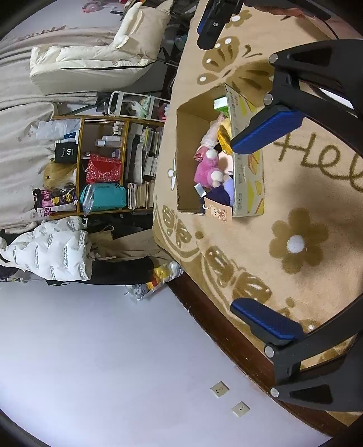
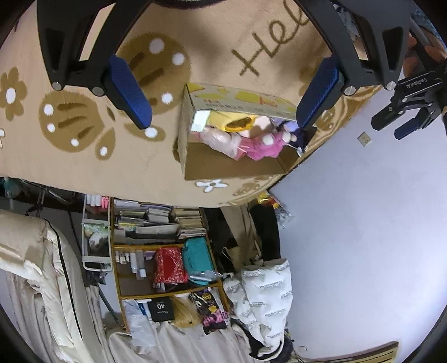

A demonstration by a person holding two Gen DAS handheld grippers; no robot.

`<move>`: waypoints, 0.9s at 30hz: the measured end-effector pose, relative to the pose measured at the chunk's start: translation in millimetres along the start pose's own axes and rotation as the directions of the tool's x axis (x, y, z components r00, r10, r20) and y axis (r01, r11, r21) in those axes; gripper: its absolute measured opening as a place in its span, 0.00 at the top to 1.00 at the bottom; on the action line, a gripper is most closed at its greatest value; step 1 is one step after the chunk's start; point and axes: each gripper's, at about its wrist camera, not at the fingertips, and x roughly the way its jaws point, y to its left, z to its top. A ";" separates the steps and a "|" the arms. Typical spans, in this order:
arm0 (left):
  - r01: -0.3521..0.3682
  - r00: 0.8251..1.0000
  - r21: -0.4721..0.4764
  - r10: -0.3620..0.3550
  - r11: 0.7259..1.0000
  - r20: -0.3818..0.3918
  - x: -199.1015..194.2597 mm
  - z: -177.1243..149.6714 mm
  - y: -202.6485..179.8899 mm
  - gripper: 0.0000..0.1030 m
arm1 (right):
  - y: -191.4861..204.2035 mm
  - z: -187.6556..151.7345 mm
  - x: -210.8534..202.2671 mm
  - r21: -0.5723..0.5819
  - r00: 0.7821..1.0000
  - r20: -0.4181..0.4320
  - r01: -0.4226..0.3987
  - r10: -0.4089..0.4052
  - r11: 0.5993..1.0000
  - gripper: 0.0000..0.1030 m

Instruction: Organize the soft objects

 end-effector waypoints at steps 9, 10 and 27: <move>-0.043 0.999 0.014 0.044 0.999 -0.030 24.5 -10.8 -9.9 0.01 | -13.1 -15.7 14.4 -0.005 0.998 0.020 0.058 -0.058 0.998 0.00; -0.047 0.998 0.028 0.048 0.999 -0.030 27.0 -12.0 -12.7 0.01 | -14.2 -16.3 14.9 -0.007 0.998 0.026 0.059 -0.059 0.998 0.00; -0.046 0.999 0.033 0.047 0.998 -0.022 32.4 -20.3 -18.9 0.01 | -29.4 -21.3 18.6 0.007 0.995 0.045 0.088 -0.088 0.996 0.00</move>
